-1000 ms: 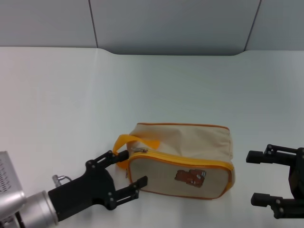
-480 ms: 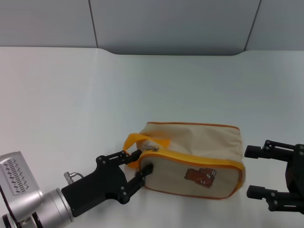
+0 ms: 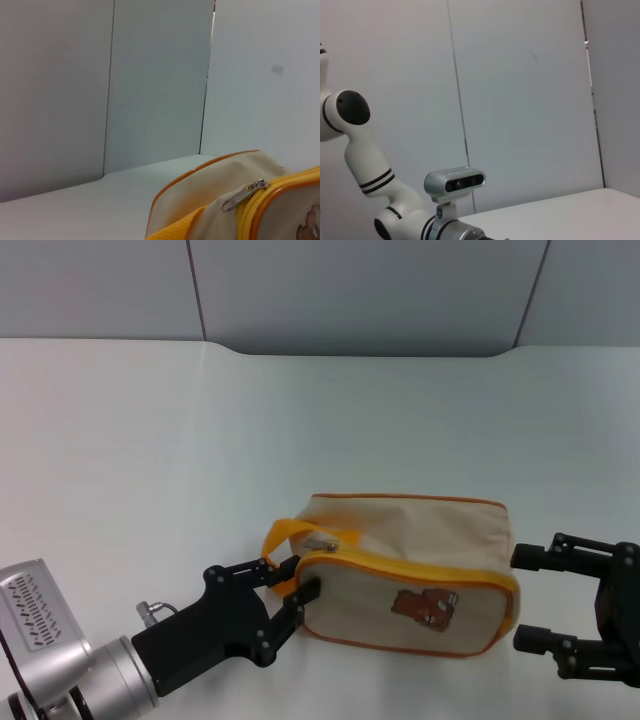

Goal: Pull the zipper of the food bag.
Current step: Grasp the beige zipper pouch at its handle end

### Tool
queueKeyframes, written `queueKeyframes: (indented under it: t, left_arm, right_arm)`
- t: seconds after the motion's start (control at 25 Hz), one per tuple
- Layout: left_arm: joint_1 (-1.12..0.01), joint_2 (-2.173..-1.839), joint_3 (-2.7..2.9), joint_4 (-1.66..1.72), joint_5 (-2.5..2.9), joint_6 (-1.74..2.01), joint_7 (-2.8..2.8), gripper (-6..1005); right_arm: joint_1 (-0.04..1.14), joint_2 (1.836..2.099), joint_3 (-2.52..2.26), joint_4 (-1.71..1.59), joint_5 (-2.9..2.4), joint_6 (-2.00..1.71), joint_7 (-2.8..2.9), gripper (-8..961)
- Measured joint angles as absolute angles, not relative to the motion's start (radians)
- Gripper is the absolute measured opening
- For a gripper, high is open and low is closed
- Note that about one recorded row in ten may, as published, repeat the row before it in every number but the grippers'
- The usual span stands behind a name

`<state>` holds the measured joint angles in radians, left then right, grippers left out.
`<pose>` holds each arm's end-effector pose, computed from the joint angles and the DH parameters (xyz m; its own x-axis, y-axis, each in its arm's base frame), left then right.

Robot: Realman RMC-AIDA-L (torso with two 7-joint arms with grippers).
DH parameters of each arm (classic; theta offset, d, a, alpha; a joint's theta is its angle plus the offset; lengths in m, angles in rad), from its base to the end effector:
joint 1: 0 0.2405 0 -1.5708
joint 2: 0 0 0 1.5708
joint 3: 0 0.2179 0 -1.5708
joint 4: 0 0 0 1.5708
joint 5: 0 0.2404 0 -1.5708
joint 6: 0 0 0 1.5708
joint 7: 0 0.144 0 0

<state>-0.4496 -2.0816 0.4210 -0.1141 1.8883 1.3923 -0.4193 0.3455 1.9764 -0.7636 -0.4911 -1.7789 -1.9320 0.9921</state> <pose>-0.2806 0.2381 -0.0998 0.7358 0.1278 0.6650 0.4557 -0.8199 -0.3466 0.2803 0.2497 0.0427 0.7147 -0.1098 -0.6908 -0.2288 -0.9700 -0.0825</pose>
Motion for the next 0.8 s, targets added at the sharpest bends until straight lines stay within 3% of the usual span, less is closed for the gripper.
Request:
queueKeyframes:
  t: [0.8]
  left_arm:
    - [-0.45,-2.08,0.411,-0.104,1.889,1.459,-0.421,148]
  right_arm:
    - [0.343,1.983,-0.704,-0.492,-1.784,-1.933,0.984,751]
